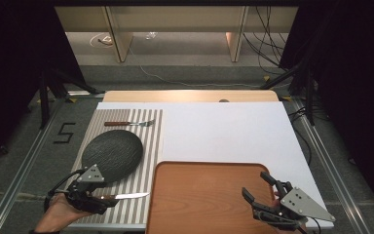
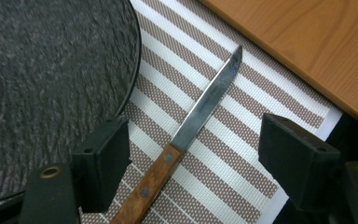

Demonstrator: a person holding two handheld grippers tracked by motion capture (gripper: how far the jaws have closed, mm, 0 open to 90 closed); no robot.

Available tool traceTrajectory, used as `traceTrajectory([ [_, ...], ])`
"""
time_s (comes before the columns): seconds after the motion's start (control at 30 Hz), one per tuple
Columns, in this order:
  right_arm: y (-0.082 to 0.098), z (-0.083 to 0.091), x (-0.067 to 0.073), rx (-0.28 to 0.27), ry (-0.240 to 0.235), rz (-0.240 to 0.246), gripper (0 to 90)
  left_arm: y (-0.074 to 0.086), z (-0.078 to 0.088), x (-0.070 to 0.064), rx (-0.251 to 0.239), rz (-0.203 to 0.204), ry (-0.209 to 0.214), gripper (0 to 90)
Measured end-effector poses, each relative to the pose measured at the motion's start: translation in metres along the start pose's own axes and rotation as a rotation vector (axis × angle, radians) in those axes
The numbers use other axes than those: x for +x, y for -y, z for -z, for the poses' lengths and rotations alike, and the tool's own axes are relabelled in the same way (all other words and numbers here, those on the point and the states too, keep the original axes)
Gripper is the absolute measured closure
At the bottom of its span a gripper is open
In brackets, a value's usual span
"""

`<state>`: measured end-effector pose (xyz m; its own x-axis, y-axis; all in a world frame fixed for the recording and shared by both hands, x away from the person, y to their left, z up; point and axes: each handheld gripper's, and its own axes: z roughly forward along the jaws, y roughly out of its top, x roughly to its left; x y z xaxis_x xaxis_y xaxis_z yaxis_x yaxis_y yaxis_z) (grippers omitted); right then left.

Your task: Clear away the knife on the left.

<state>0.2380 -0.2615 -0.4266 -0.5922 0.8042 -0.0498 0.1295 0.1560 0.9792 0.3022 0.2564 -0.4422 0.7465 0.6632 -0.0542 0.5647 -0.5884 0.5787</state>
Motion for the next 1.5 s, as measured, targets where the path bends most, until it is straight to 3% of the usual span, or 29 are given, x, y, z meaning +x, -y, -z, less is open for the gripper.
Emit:
traceTrajectory([
  [0.5,0.0,0.0,0.0,-0.003,-0.002,0.0,26.2,0.006,-0.011,0.008,0.08,0.022,-0.007,36.5],
  [0.87,0.0,0.0,0.0,-0.002,-0.003,0.003,26.3,0.009,-0.015,0.011,0.115,0.022,-0.037,43.4],
  [1.07,0.0,0.0,0.0,-0.001,-0.002,0.003,26.3,0.01,-0.02,0.011,0.158,0.012,-0.058,47.4],
  [1.5,0.0,0.0,0.001,-0.002,-0.003,0.001,26.3,0.013,-0.026,0.015,0.183,0.02,-0.061,54.2],
])
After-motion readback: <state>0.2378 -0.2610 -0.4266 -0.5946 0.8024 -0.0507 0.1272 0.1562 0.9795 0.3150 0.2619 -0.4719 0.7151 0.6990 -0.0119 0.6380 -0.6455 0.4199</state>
